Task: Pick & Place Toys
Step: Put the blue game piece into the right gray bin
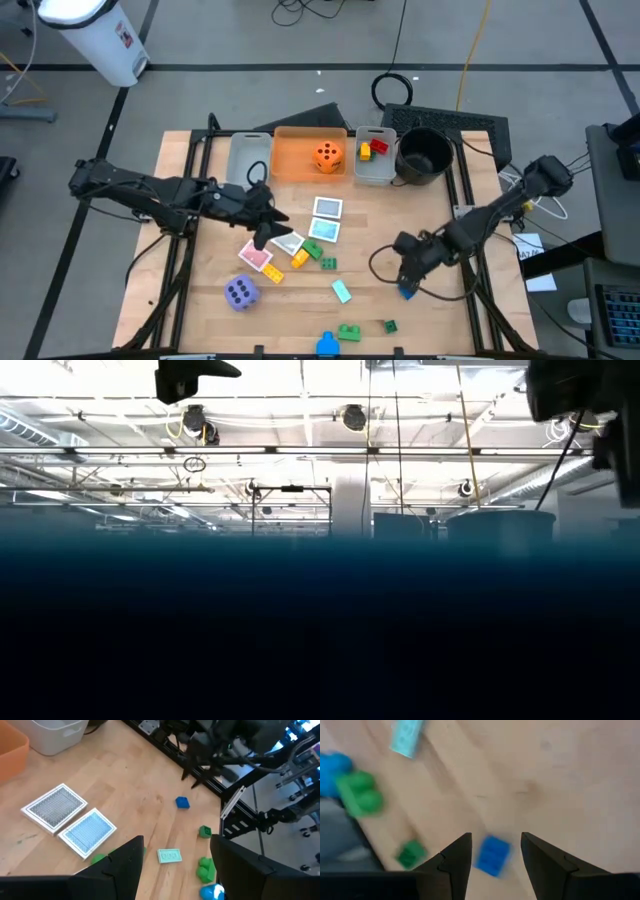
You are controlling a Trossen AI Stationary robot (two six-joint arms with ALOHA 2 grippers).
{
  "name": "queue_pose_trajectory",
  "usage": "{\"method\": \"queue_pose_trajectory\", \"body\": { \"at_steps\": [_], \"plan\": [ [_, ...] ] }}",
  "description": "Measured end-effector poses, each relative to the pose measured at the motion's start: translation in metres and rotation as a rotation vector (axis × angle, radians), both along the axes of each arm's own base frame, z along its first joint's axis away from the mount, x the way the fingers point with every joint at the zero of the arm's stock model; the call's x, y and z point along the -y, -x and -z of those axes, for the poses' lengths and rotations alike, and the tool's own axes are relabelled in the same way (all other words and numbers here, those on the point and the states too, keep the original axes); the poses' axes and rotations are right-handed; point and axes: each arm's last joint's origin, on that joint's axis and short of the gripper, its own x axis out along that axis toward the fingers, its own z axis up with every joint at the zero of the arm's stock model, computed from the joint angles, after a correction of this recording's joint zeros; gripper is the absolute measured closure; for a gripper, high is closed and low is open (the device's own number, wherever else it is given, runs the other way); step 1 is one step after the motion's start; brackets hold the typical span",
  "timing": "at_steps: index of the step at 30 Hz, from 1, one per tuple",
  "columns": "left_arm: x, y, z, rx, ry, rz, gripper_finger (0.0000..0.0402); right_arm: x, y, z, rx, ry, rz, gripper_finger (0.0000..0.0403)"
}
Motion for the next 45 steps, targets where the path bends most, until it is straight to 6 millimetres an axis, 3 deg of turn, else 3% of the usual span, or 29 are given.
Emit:
{"method": "queue_pose_trajectory", "body": {
  "at_steps": [4, 12, 20, 26, 37, 45],
  "plan": [
    [0.000, 0.000, 0.000, -0.001, -0.001, -0.002, 0.0165, -0.020, 0.001, 0.017, 0.095, -0.141, 0.102, 0.0243],
    [0.000, 0.000, 0.000, 0.000, -0.002, -0.003, 0.0165, -0.047, 0.009, 0.041, -0.018, -0.167, 0.165, 0.0275],
    [0.000, 0.000, 0.000, 0.000, -0.002, -0.010, 0.0165, -0.047, 0.007, 0.043, -0.045, -0.122, 0.143, 0.0313],
    [0.000, 0.000, 0.000, -0.001, 0.000, -0.011, 0.0165, -0.043, 0.007, 0.036, -0.008, -0.122, 0.100, 0.0318],
    [0.000, 0.000, 0.000, -0.002, 0.004, -0.013, 0.0165, -0.039, 0.010, 0.025, 0.037, -0.132, 0.052, 0.0290],
    [0.001, 0.000, 0.000, -0.002, 0.004, -0.008, 0.0165, -0.039, 0.011, 0.026, 0.020, -0.130, 0.068, 0.0220]
  ]
}}
